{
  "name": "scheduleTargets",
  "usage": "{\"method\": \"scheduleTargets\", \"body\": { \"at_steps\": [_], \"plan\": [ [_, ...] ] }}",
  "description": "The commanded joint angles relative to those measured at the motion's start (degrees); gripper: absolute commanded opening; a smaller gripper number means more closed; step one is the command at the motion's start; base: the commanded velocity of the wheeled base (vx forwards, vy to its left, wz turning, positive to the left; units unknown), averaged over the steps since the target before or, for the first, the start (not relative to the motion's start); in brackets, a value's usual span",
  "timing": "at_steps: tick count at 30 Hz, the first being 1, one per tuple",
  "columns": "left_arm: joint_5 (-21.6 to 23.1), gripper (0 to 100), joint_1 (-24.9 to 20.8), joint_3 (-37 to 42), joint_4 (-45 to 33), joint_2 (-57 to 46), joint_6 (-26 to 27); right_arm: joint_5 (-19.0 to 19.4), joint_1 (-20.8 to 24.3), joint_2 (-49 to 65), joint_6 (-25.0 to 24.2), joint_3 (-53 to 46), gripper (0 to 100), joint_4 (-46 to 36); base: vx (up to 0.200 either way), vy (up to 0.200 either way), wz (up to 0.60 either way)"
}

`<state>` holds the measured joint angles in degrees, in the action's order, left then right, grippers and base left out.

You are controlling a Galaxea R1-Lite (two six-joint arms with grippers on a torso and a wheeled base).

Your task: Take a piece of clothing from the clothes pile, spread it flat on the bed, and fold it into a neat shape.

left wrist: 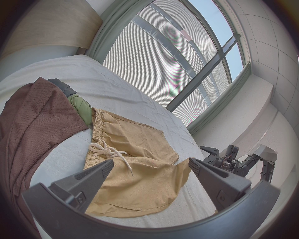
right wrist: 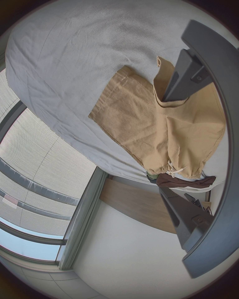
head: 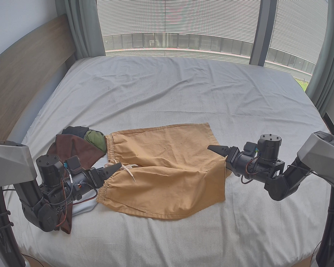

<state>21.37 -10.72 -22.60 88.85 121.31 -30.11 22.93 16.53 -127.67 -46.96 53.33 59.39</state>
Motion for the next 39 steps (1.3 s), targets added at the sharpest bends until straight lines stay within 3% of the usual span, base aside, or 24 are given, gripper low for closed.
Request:
{"method": "scheduleTargets", "body": {
  "at_steps": [1, 16, 34, 35, 39],
  "plan": [
    [-0.01, 100, -0.1, 0.1, 0.01, 0.24, -0.04, -0.08, -1.41, -2.49, 0.02, -1.48, 100, -1.03, 0.0, 0.0, 0.0],
    [-0.01, 100, -0.18, 0.1, 0.01, 0.33, 0.05, 0.01, -3.87, -9.35, -0.24, -1.92, 100, -3.32, 0.0, 0.0, 0.0],
    [-0.1, 100, -0.1, 0.01, 0.01, 0.42, 0.05, -0.08, -5.54, -11.2, -1.29, 8.54, 100, -9.65, 0.0, 0.0, 0.0],
    [-0.1, 100, -0.1, 0.01, 0.01, 0.42, 0.05, -0.08, -5.37, -10.58, -1.29, 11.27, 100, -14.04, 0.0, 0.0, 0.0],
    [-0.1, 100, -0.1, -0.07, 0.01, 0.42, 0.05, -0.08, -5.37, -9.26, -1.38, 15.13, 100, -17.56, 0.0, 0.0, 0.0]
  ]
}}
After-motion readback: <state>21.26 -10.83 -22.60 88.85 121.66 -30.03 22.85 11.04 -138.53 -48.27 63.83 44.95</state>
